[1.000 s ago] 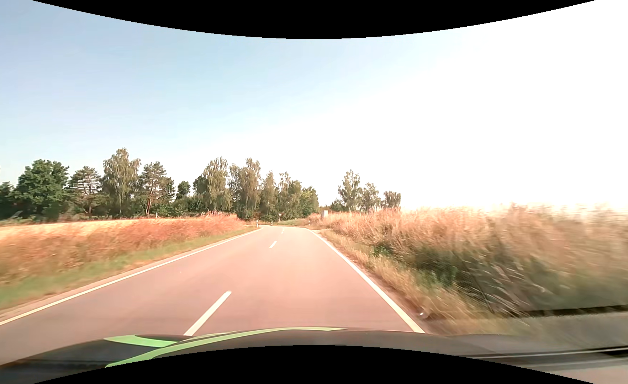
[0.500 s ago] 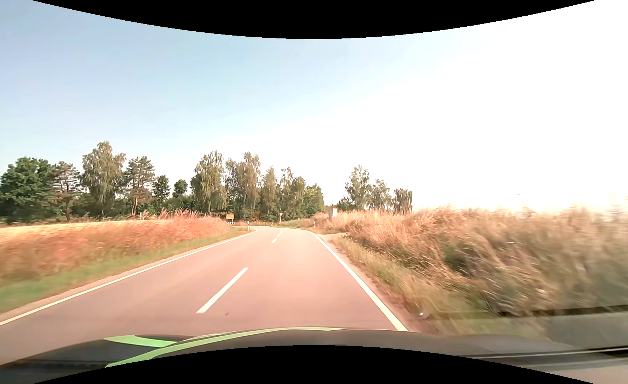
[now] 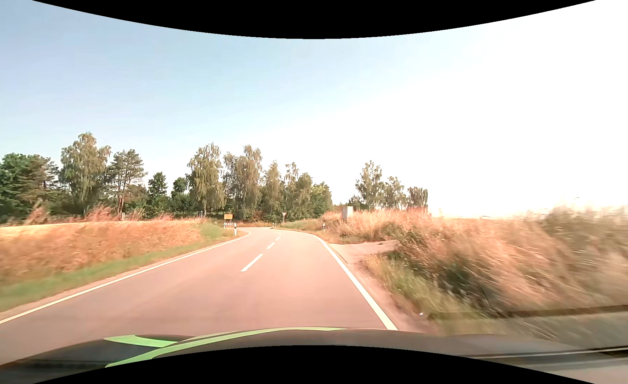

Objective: Follow the waypoints while adhering to traffic rules and regulations

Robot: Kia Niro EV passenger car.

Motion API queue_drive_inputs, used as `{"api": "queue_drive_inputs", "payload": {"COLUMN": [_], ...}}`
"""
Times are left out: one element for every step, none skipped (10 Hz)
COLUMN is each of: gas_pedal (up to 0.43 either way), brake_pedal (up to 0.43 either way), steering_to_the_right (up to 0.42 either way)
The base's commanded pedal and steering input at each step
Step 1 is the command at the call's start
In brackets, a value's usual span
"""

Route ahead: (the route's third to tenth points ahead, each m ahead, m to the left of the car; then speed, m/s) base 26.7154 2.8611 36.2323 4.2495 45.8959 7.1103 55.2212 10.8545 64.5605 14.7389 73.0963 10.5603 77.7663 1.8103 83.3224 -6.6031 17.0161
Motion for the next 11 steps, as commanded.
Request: {"api": "queue_drive_inputs", "payload": {"gas_pedal": [0.0, 0.0, 0.0, 0.0, 0.0, 0.0, 0.0, 0.0, 0.0, 0.0, 0.0], "brake_pedal": [0.256, 0.256, 0.256, 0.25, 0.256, 0.25, 0.25, 0.256, 0.256, 0.256, 0.256], "steering_to_the_right": [-0.021, -0.022, -0.022, -0.022, -0.023, -0.023, -0.023, -0.023, -0.023, -0.023, -0.024]}}
